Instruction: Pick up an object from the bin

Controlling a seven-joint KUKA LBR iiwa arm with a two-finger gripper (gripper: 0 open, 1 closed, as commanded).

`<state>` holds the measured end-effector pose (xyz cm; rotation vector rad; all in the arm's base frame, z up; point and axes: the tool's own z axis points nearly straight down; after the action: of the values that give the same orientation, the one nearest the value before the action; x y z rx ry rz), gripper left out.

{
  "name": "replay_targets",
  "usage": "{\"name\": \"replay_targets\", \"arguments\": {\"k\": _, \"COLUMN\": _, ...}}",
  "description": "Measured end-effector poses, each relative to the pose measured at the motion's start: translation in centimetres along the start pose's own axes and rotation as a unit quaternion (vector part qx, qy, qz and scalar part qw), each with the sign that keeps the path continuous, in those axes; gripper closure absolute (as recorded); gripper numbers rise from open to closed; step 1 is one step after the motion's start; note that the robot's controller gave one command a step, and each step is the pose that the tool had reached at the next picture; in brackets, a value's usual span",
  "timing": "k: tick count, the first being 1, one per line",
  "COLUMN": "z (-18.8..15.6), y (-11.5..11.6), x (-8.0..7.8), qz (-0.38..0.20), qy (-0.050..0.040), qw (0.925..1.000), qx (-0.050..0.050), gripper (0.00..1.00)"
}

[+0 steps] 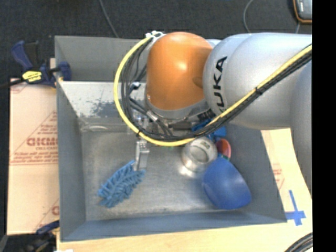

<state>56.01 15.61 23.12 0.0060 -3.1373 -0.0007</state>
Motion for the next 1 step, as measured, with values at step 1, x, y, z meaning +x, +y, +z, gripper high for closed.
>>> {"name": "replay_targets", "arguments": {"k": 1, "z": -0.36, "y": -0.11, "x": -0.09, "qz": 0.002, "qy": -0.0027, "qw": 1.0000, "qx": 0.000, "gripper": 0.00}}
